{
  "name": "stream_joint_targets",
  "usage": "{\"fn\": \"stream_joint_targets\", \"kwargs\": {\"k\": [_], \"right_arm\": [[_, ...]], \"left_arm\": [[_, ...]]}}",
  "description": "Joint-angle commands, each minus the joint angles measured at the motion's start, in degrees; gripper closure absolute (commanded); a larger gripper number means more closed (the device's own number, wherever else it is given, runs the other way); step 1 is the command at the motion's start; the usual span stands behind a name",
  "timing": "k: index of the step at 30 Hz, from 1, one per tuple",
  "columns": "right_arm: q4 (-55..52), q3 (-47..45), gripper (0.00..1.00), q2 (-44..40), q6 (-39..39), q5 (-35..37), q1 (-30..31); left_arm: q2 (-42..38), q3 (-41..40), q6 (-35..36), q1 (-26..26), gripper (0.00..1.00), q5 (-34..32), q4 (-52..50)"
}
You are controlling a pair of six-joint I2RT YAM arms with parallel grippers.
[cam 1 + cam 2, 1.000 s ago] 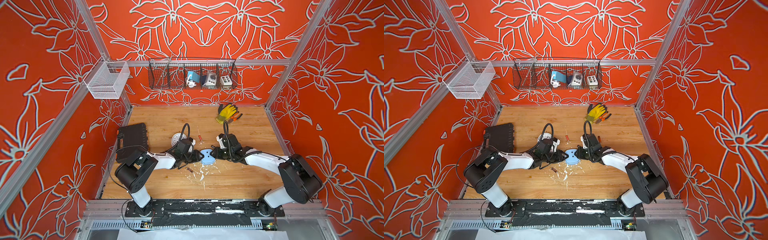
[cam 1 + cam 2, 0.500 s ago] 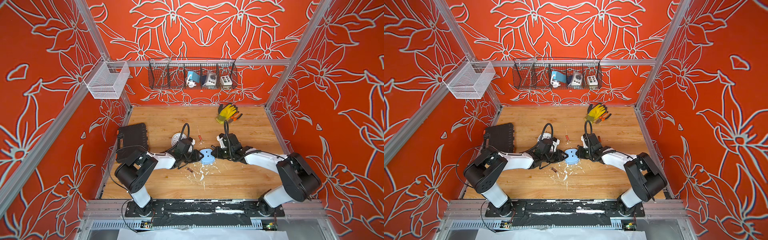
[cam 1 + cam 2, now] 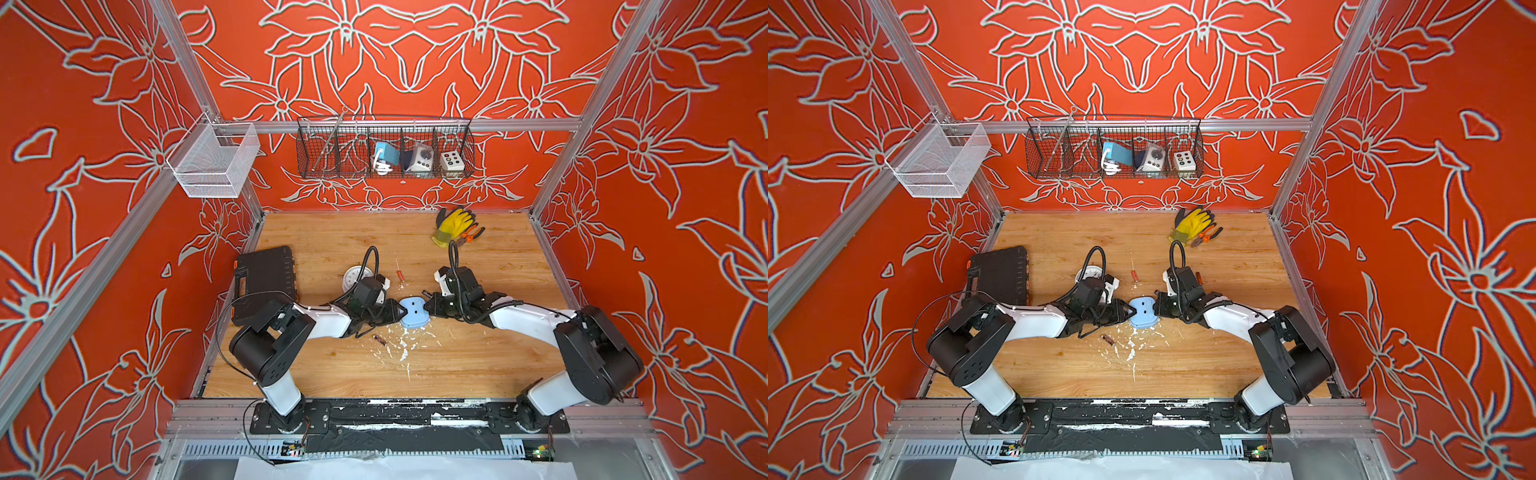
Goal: Insert the battery into the alarm
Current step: Remove the cover from the alarm.
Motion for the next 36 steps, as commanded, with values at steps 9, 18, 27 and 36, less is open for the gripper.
{"fn": "stream_joint_targets", "kwargs": {"k": [9, 18, 27, 36], "right_arm": [[-0.89, -0.96, 0.99, -2.72, -0.06, 2.35, 0.87], [-1.24, -1.79, 0.81, -5.49, -0.50, 5.76, 0.62], [-0.21, -0.84, 0.75, -2.09, -0.10, 1.82, 0.44], [0.35, -0.24, 0.80, -0.49, -0.25, 0.93, 0.51]], "left_arm": [[1.49, 0.26, 1.23, -0.48, 0.66, -1.76, -6.16], [1.71, 0.48, 1.32, -0.43, 0.66, -1.88, -6.34], [1.71, 0.26, 1.41, -0.43, 0.66, -1.85, -6.30], [1.49, 0.07, 1.40, -0.48, 0.66, -1.94, -6.42]]}}
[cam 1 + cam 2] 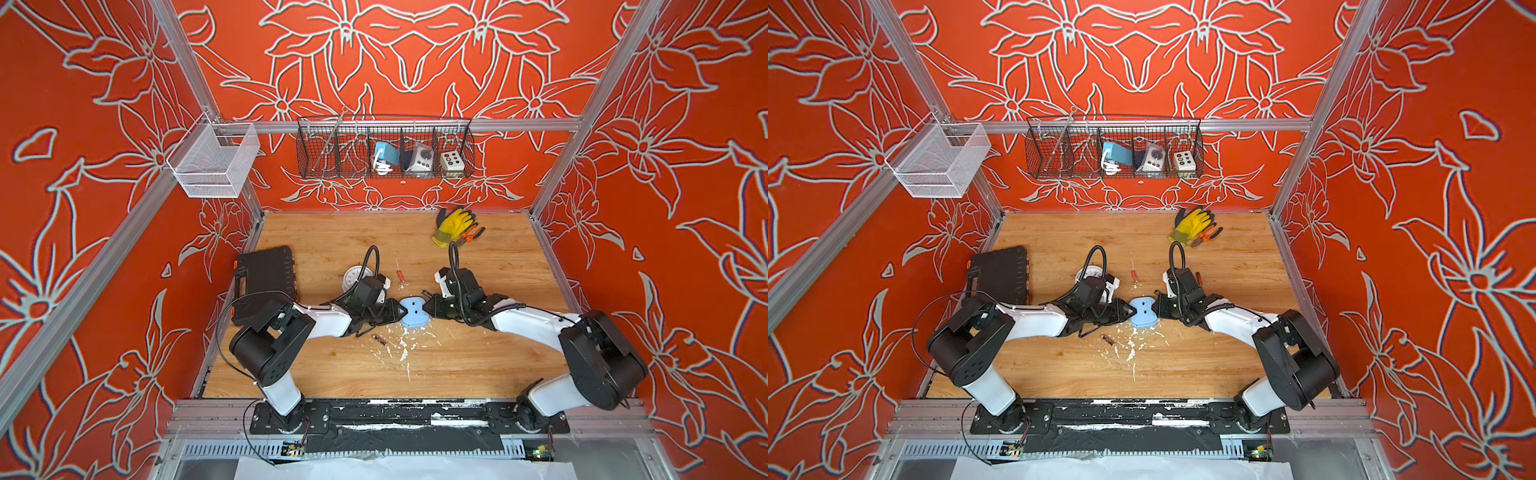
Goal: Insert the battery into the alarm
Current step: Remove the cover from the alarm.
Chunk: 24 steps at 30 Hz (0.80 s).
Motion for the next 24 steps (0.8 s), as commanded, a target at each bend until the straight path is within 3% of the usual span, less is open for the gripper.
{"fn": "stream_joint_targets", "kwargs": {"k": [1, 13, 24], "right_arm": [[0.57, 0.77, 0.80, 0.92, 0.15, -0.49, -0.13], [1.49, 1.13, 0.81, 2.61, 0.41, -1.53, -0.17], [0.94, 1.87, 0.95, 3.69, -0.16, -2.98, -0.16]], "left_arm": [[1.52, -0.64, 1.17, -0.44, 0.66, -1.94, -5.07], [1.62, -0.66, 1.34, -0.48, 0.66, -1.90, -5.07], [1.66, -0.53, 1.34, -0.44, 0.66, -1.79, -5.07]]}}
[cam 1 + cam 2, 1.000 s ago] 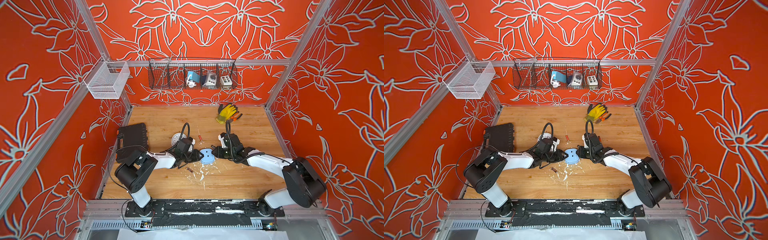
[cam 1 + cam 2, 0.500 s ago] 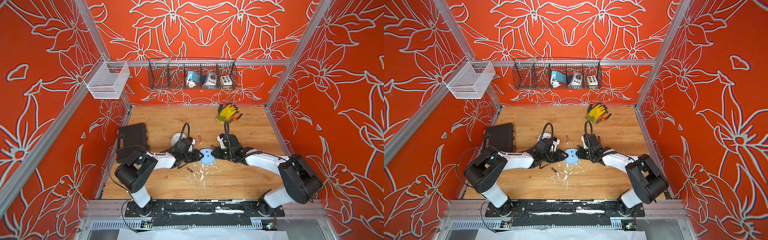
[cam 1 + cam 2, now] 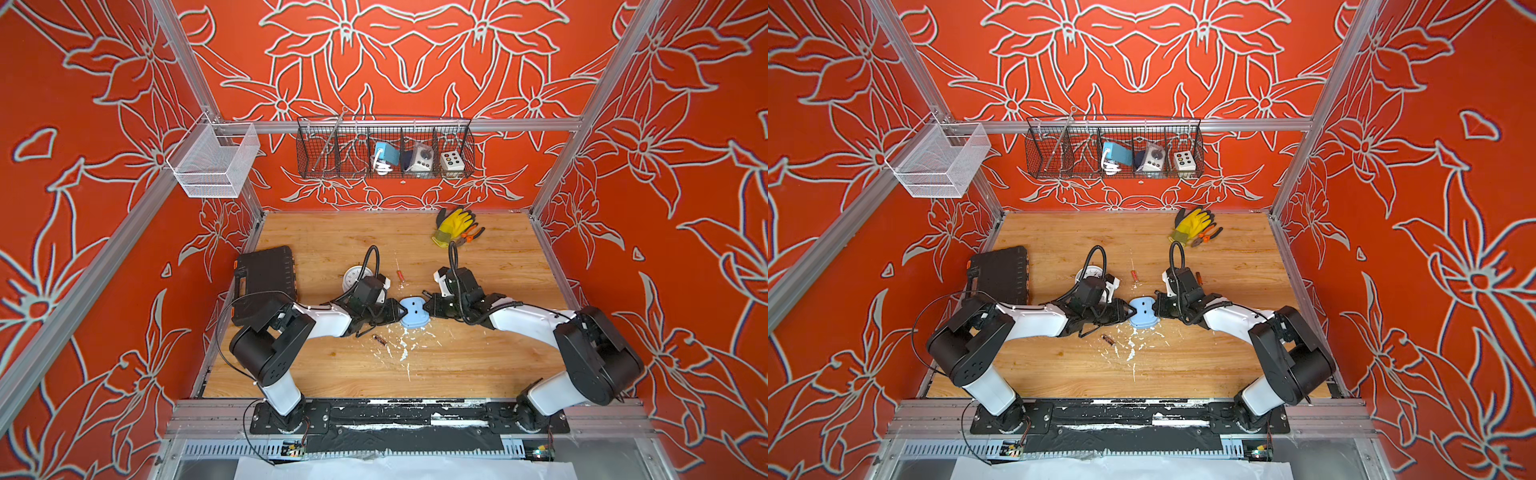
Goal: Insert the battery into the alarm
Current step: Remove the cover from the alarm, then place the cover at the center of the board.
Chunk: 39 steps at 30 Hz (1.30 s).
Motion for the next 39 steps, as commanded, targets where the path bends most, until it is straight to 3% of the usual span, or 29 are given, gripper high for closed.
{"fn": "stream_joint_targets", "kwargs": {"k": [1, 14, 39], "right_arm": [[-0.72, 1.25, 0.98, 1.67, -0.24, -1.75, 0.26], [-1.12, -1.21, 1.00, -4.85, 1.28, 1.84, -1.42], [-4.42, -10.82, 1.00, -9.30, 0.11, 5.66, -13.74]], "left_arm": [[1.62, -0.58, 1.32, -0.44, 0.66, -1.85, -5.03], [1.28, -0.88, 1.22, -0.45, 0.66, -2.41, -5.22], [0.92, 0.31, 1.76, -0.47, 0.66, -2.18, -6.06]]}}
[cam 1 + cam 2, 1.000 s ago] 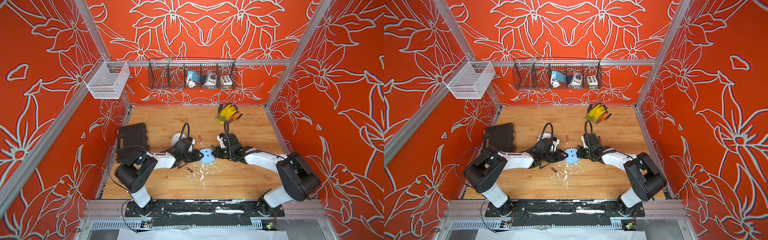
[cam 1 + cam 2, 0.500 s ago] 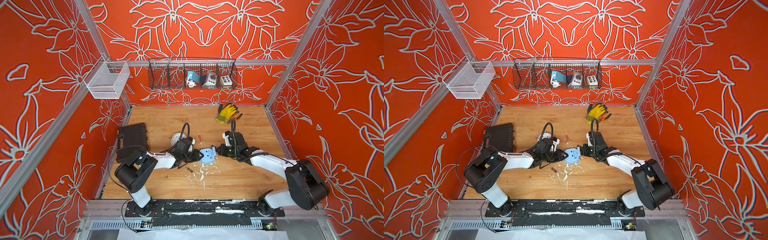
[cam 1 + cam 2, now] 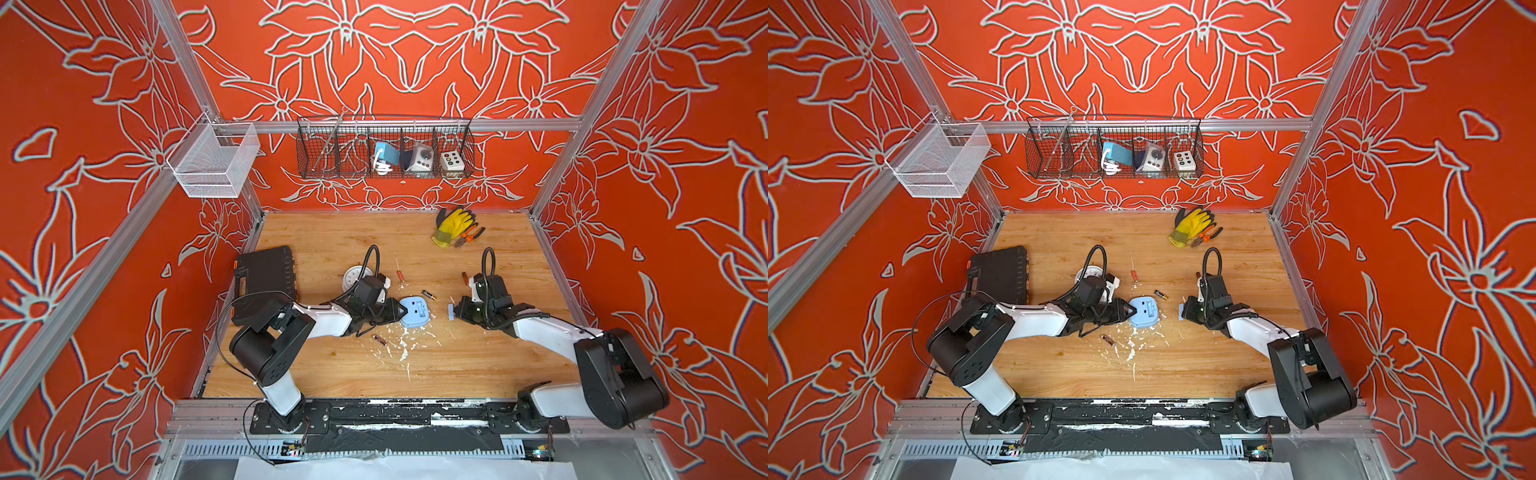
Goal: Insert the battery into the alarm
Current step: Place the cover at the center of the board.
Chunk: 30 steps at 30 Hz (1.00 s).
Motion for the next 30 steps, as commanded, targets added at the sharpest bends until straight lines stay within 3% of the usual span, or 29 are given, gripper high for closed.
{"fn": "stream_joint_targets", "kwargs": {"k": [1, 5, 8, 14, 20, 26, 30], "right_arm": [[-1.04, -0.30, 1.00, -0.35, -0.62, 1.85, -0.31], [-3.89, 0.84, 0.68, -3.00, -2.71, 5.09, -0.38], [-6.89, 2.63, 0.53, -5.25, -5.69, 8.27, -0.32], [-11.02, 7.22, 0.48, -6.22, -11.87, 11.34, -0.30], [-9.85, 13.34, 0.46, -1.93, -15.19, 10.60, 0.20], [-11.97, 21.80, 0.42, 4.86, -17.26, 11.98, 2.21], [-16.79, 27.89, 0.39, 9.26, -20.18, 18.55, 2.08]], "left_arm": [[0.83, -0.09, 1.20, -0.41, 0.66, -1.76, -5.45], [0.32, -0.14, 1.21, -0.41, 0.64, -2.17, -5.71], [-0.68, -0.28, 1.14, -0.43, 0.58, -2.64, -5.71], [-3.19, -0.27, 1.61, -0.36, 0.42, -4.16, -6.30], [-6.18, -0.08, 2.96, -0.33, 0.29, -6.35, -7.12], [-11.44, -0.79, 4.40, 0.18, 0.02, -11.40, -9.14], [-14.83, -1.49, 6.13, 0.86, 0.02, -15.26, -11.32]]}}
